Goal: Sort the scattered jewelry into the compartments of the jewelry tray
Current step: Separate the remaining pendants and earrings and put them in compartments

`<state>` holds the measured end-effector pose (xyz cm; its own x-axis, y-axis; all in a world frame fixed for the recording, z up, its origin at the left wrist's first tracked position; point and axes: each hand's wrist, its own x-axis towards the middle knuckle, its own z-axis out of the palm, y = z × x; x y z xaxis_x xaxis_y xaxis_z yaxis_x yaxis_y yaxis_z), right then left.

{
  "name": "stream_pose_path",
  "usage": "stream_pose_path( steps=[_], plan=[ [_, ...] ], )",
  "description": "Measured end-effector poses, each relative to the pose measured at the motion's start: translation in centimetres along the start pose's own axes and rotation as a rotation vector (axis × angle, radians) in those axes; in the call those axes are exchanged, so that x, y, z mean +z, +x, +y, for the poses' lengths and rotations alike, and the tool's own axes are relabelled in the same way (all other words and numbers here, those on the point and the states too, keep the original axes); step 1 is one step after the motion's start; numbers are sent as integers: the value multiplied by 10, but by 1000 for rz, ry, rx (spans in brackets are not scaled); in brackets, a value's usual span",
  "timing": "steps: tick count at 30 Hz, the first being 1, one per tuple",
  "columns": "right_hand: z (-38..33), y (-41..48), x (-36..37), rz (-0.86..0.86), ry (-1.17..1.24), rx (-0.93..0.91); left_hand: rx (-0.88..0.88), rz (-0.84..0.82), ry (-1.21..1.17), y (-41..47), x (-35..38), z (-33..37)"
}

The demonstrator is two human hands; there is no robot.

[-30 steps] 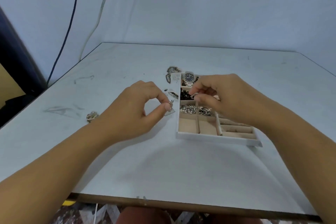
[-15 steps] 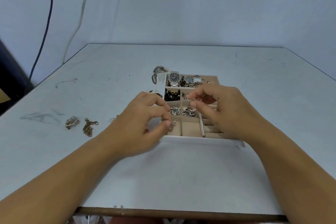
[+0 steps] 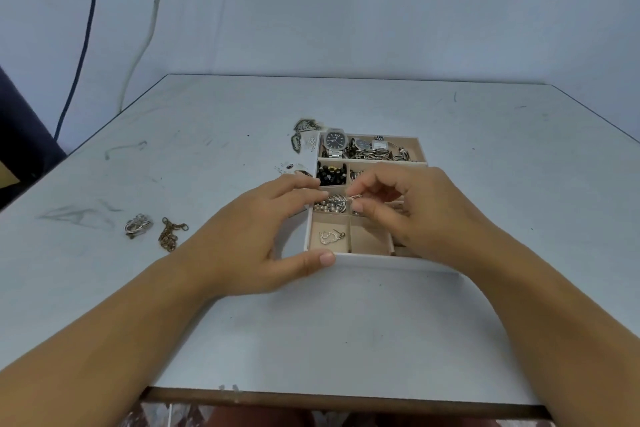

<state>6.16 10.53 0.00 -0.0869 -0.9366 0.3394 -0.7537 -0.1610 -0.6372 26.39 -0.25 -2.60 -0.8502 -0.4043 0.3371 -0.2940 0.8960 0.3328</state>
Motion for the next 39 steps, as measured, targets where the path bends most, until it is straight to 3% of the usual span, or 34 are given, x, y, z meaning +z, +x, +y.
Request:
stream_pose_path(
  steps=[7, 18, 26, 34, 39],
  plan=[
    [-9, 4, 15, -37, 13, -21, 5, 3, 17, -1, 2, 1],
    [-5, 4, 25, -128, -424, -198, -3, 28, 31, -2, 4, 2],
    [-19, 16, 12, -132, -313, -143, -114, 66, 96, -20, -34, -16],
    [-57, 56, 44, -353, -369, -247, -321, 72, 201, -79, -82, -71],
    [-62, 84, 81, -468, -402, -208, -326, 53, 172, -89, -73, -77]
  ],
)
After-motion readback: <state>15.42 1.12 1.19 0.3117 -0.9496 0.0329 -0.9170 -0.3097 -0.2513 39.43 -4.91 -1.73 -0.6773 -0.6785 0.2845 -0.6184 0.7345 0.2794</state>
